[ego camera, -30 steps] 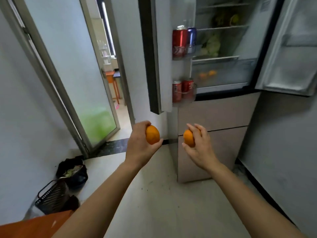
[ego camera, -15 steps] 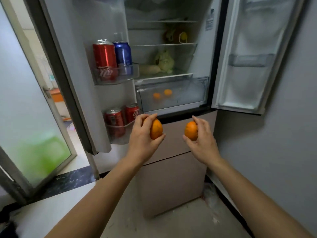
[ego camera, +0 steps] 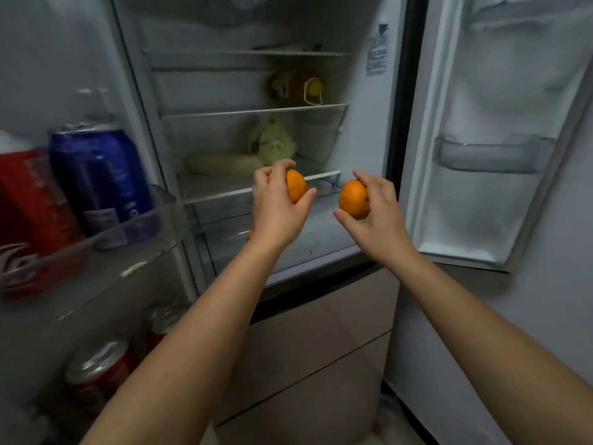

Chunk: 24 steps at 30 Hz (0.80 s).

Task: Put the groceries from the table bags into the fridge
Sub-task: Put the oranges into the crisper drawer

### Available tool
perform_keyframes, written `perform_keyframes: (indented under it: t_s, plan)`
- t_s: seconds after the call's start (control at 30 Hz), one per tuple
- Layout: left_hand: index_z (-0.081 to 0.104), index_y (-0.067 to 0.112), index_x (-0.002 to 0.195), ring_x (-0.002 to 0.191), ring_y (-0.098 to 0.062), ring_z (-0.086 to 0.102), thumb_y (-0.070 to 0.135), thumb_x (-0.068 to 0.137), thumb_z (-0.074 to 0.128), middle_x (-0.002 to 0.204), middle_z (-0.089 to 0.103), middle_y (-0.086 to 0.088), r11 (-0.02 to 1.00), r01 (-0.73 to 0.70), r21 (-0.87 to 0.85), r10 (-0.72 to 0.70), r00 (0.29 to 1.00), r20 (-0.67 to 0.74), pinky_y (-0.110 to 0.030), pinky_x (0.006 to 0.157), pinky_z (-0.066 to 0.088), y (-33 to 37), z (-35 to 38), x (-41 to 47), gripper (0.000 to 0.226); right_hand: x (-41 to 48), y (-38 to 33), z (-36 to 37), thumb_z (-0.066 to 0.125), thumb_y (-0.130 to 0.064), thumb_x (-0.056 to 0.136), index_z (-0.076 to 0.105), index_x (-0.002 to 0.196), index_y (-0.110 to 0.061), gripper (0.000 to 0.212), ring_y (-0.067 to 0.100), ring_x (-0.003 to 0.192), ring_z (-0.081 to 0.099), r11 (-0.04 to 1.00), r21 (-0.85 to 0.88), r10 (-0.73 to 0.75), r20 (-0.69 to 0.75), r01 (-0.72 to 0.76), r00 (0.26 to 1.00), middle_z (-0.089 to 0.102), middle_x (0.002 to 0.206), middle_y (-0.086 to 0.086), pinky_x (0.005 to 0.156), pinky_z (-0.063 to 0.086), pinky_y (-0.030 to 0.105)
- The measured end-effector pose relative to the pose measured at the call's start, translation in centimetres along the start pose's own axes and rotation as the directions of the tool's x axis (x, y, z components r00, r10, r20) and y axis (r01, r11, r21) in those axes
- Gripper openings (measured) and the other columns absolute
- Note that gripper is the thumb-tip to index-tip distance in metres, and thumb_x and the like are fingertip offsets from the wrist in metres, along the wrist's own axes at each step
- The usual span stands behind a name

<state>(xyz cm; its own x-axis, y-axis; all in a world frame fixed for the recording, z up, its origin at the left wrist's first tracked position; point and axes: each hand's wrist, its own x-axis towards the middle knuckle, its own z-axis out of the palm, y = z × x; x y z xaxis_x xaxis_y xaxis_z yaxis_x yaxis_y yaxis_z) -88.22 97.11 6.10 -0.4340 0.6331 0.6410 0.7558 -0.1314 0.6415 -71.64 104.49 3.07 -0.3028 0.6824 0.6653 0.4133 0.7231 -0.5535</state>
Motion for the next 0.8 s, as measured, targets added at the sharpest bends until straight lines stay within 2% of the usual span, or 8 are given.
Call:
perform_keyframes:
  t_s: [0.13, 0.23, 0.33, 0.4, 0.47, 0.6, 0.7, 0.8]
  plan:
    - [0.049, 0.024, 0.129, 0.116, -0.023, 0.049, 0.035, 0.081, 0.077, 0.128, 0.042, -0.006, 0.973, 0.229, -0.025, -0.227, 0.973, 0.040, -0.033, 0.104, 0.041, -2.3, 1.9, 5.1, 0.057, 5.6, 2.4, 2.5, 0.075, -0.038, 0.086, 0.039, 0.148, -0.025, 0.073, 0.012, 0.123, 0.045, 0.999, 0.052, -0.009, 0.041, 0.007, 0.999, 0.039, 0.141, 0.005, 0.098, 0.032, 0.020]
    - [0.051, 0.026, 0.126, 0.114, -0.025, 0.055, 0.039, 0.071, 0.081, 0.128, 0.051, -0.007, 0.925, 0.381, 0.007, -0.380, 0.921, 0.090, -0.039, 0.098, 0.049, -5.0, 3.4, 8.5, 0.063, 10.2, 4.6, 4.7, 0.077, -0.041, 0.083, 0.041, 0.146, -0.025, 0.075, 0.020, 0.125, 0.047, 0.999, 0.053, -0.017, 0.111, 0.011, 0.994, 0.044, 0.141, 0.007, 0.098, 0.031, 0.022]
    - [0.050, 0.028, 0.122, 0.107, -0.029, 0.059, 0.042, 0.064, 0.074, 0.126, 0.052, -0.010, 0.872, 0.474, 0.127, -0.488, 0.862, 0.135, -0.040, 0.092, 0.053, -6.6, 4.6, 11.0, 0.065, 15.4, 6.4, 7.0, 0.081, -0.047, 0.075, 0.041, 0.147, -0.019, 0.087, 0.026, 0.132, 0.046, 1.000, -0.009, 0.030, 0.310, -0.029, 0.950, 0.048, 0.144, 0.009, 0.103, 0.036, 0.030]
    - [0.048, 0.026, 0.128, 0.105, -0.026, 0.054, 0.037, 0.074, 0.072, 0.130, 0.045, -0.013, 0.832, 0.458, 0.313, -0.531, 0.821, 0.211, -0.033, 0.092, 0.049, -8.0, 5.5, 12.6, 0.060, 18.5, 7.4, 8.6, 0.084, -0.051, 0.070, 0.045, 0.145, -0.016, 0.091, 0.027, 0.130, 0.049, 0.994, -0.107, 0.071, 0.501, -0.020, 0.862, 0.053, 0.143, 0.008, 0.101, 0.041, 0.032]
    - [0.046, 0.024, 0.132, 0.104, -0.026, 0.049, 0.035, 0.081, 0.070, 0.133, 0.041, -0.014, 0.780, 0.386, 0.492, -0.571, 0.761, 0.308, -0.027, 0.087, 0.041, -9.0, 6.3, 13.8, 0.058, 20.9, 8.4, 10.6, 0.085, -0.053, 0.066, 0.058, 0.134, -0.016, 0.082, 0.025, 0.113, 0.060, 0.976, -0.204, 0.075, 0.662, 0.082, 0.745, 0.063, 0.126, 0.006, 0.090, 0.048, 0.029]
    - [0.051, 0.013, 0.135, 0.115, -0.026, 0.056, 0.033, 0.084, 0.071, 0.132, 0.055, -0.009, 0.708, 0.180, 0.683, -0.616, 0.632, 0.471, -0.032, 0.096, 0.048, -11.3, 7.6, 15.5, 0.059, 23.7, 10.2, 14.6, 0.081, -0.045, 0.063, 0.074, 0.106, -0.014, 0.054, 0.021, 0.077, 0.073, 0.945, -0.247, 0.111, 0.859, 0.215, 0.500, 0.076, 0.091, 0.007, 0.070, 0.062, 0.033]
    - [0.056, 0.013, 0.130, 0.112, -0.025, 0.059, 0.035, 0.081, 0.074, 0.128, 0.060, -0.005, 0.652, 0.064, 0.756, -0.675, 0.502, 0.540, -0.035, 0.099, 0.049, -13.2, 8.7, 16.4, 0.056, 24.8, 10.8, 16.8, 0.085, -0.031, 0.071, 0.073, 0.107, -0.008, 0.044, 0.023, 0.074, 0.074, 0.947, -0.243, 0.171, 0.935, 0.209, 0.311, 0.076, 0.096, 0.012, 0.067, 0.063, 0.035]
    - [0.058, 0.017, 0.122, 0.106, -0.026, 0.060, 0.039, 0.079, 0.076, 0.122, 0.062, -0.005, 0.625, -0.065, 0.778, -0.689, 0.423, 0.588, -0.040, 0.097, 0.050, -14.9, 9.9, 16.6, 0.052, 25.0, 11.0, 18.9, 0.084, -0.031, 0.070, 0.071, 0.110, -0.005, 0.050, 0.030, 0.085, 0.075, 0.913, -0.286, 0.225, 0.947, 0.290, 0.228, 0.073, 0.107, 0.013, 0.071, 0.063, 0.044]
